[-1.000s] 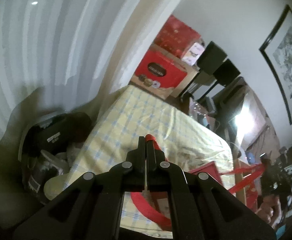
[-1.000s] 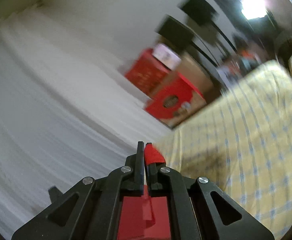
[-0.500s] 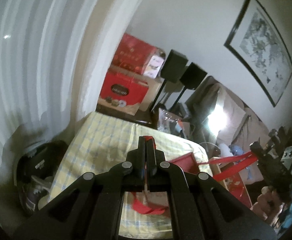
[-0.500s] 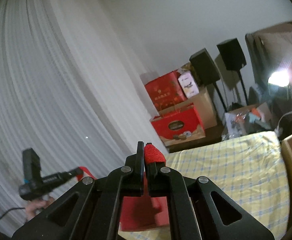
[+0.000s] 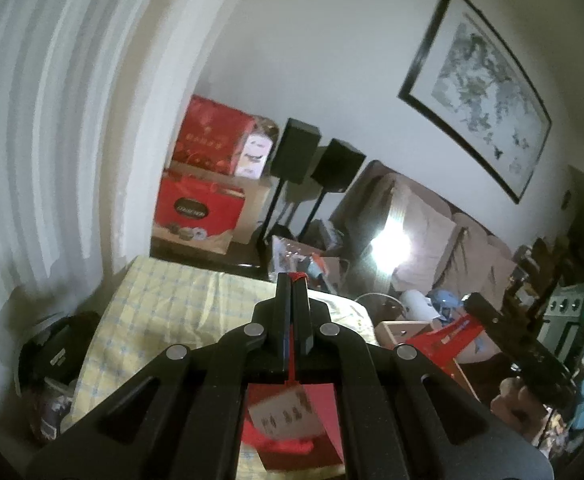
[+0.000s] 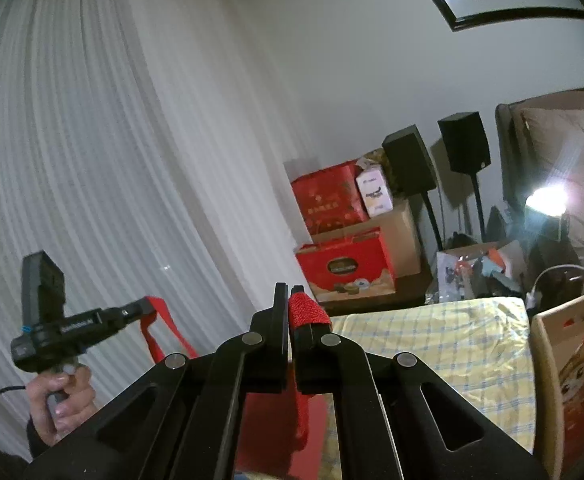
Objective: Organize objects
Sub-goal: 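Carry the red gift box by its ribbon toward the cardboard box with the right tool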
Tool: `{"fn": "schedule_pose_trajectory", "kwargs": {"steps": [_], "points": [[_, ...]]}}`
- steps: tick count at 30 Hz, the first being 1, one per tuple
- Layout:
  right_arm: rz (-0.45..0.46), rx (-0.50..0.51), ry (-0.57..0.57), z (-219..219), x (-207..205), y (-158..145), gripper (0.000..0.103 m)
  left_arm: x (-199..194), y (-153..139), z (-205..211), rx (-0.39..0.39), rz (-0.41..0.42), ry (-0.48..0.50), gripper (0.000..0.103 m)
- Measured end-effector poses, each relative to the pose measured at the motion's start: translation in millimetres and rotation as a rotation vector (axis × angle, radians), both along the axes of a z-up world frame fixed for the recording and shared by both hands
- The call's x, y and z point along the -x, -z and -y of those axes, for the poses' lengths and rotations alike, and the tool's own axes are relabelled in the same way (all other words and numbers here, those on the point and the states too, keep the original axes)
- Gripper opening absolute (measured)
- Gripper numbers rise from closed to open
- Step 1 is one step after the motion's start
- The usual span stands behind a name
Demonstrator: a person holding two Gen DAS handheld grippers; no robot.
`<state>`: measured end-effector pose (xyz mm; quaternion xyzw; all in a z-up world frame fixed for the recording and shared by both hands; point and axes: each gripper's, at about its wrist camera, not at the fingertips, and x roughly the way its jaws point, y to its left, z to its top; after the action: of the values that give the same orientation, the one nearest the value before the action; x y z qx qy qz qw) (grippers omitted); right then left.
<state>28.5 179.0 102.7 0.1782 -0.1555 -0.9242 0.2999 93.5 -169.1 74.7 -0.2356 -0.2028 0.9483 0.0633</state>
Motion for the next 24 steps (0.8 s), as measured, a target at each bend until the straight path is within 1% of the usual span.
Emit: {"fn": "schedule_pose_trajectory", "kwargs": {"steps": [6,11,15,21,23,24], "points": [[-0.024,-0.010,0.000,-9,-11,-16,0.002,-6,-24,-20,0.019,-0.040,0.021,0.001],[-0.039,-0.021,0.012,-18,-17,-25,0.002,-7,-39,-35,0.042,-0.063,0.043,0.001],[-0.051,-0.014,0.006,-27,-21,-30,0.002,-9,-47,-50,0.063,-0.077,0.065,0.001],[-0.047,-0.030,0.024,-39,-27,-33,0.002,-9,-58,-77,0.078,-0.101,0.115,0.001],[-0.047,-0.028,0.028,-44,-29,-34,0.002,-6,-61,-88,0.101,-0.121,0.121,0.001],[-0.052,-0.024,0.033,-47,-32,-34,0.002,-3,-61,-93,0.115,-0.128,0.107,0.001]]}}
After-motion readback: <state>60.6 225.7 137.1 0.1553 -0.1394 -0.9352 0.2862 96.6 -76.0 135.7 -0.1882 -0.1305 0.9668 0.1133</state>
